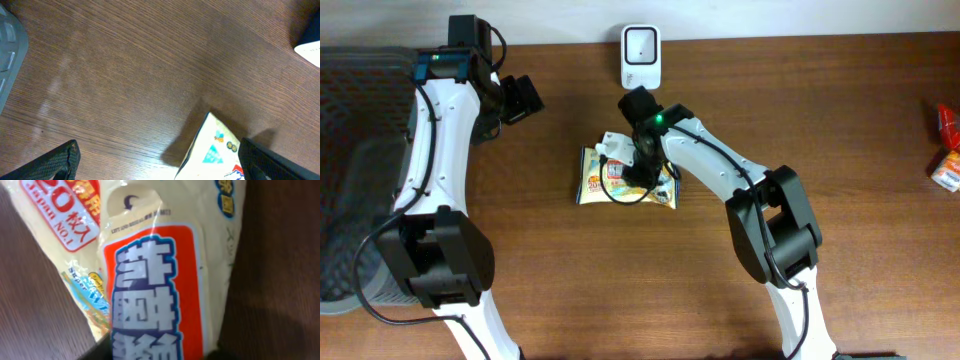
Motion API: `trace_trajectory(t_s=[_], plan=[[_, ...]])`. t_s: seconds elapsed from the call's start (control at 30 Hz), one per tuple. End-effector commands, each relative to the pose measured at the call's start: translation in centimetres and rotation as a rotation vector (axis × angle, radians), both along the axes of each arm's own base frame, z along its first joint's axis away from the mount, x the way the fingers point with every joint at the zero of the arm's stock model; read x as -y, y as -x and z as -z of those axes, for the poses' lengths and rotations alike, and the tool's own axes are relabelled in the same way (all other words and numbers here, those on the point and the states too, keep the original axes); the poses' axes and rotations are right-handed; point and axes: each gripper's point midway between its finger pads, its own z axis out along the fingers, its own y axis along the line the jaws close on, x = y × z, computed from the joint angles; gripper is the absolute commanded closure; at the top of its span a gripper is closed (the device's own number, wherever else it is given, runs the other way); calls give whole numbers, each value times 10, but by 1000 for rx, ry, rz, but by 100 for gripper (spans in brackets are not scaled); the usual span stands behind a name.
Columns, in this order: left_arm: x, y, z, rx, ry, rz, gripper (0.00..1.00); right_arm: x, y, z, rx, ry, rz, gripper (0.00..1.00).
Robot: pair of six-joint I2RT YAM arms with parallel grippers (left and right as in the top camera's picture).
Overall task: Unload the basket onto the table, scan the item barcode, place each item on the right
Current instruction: 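Grasp the wipes pack with the right gripper and lift it to the scanner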
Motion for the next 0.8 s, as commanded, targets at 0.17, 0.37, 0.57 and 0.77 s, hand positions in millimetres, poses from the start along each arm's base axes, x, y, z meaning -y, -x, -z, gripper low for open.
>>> trace_trajectory(t_s=[0.17, 0.37, 0.57, 0.77], plan=[[0, -3, -1, 5, 10, -9, 1, -3, -17, 0, -54, -37, 400, 96], [0, -3, -1, 5, 10, -9, 1, -2, -57, -58, 38, -112, 644, 96], [0, -3, -1, 5, 10, -9, 1, 17, -98, -135, 144, -248, 801, 96], [0, -3, -1, 5, 9, -9, 1, 32, -154, -187, 285, -461, 915, 96]])
